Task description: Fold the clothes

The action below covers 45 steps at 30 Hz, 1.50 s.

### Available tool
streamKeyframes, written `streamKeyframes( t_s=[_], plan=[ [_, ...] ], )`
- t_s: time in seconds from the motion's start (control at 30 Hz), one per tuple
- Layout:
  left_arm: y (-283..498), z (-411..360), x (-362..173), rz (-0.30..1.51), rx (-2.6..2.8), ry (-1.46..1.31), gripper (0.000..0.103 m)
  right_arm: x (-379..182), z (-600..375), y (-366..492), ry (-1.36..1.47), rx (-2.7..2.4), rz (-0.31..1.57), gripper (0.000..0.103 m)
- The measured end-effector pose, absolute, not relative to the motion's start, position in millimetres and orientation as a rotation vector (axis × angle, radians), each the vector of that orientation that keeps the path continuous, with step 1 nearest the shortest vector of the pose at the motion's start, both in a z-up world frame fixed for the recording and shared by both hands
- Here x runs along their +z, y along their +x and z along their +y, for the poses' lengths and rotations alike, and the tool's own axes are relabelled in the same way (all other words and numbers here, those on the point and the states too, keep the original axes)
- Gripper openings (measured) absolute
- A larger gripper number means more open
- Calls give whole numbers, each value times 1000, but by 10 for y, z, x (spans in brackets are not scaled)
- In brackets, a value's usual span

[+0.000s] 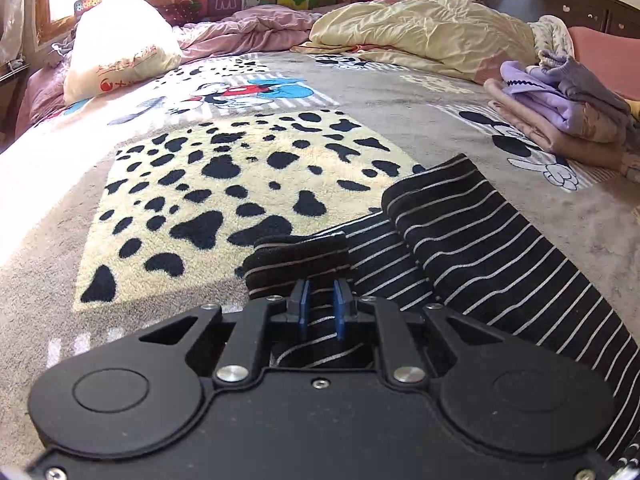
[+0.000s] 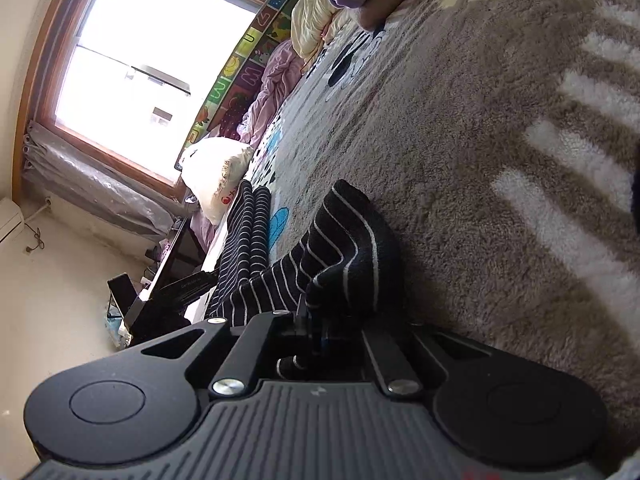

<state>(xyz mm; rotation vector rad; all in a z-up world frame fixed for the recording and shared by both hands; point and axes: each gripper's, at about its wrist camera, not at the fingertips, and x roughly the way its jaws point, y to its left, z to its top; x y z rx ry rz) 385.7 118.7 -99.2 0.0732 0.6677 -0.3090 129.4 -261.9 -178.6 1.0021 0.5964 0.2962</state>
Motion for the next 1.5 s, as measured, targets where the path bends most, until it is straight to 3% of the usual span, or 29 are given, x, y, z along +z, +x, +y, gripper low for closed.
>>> streamKeyframes(
  t_s=[0.23,0.43,0.7,0.97,1.13,1.3,1.5],
  plan=[
    [3969,1202,-1051,673,-286,22,11,-1793,-2615,1294,998,297,600,3],
    [3587,1329,-664,596,-271,-53,13,-1795,-2629,1291,1010,293,591,3],
    [2282,1388,-460,620,-274,-47,13,-1707,-2633,1328,1020,312,533,7],
    [1078,1404,-711,704,-230,-120,13,-1561,-2625,1435,986,344,478,7],
    [852,1334,-828,678,-230,-189,12,-1372,-2632,1569,943,380,422,7],
    [860,1102,-992,743,-244,-56,12,-1214,-2625,1870,848,407,413,7],
    [787,1221,-844,635,-239,-76,12,-1383,-2778,1998,879,371,431,7]
  ],
)
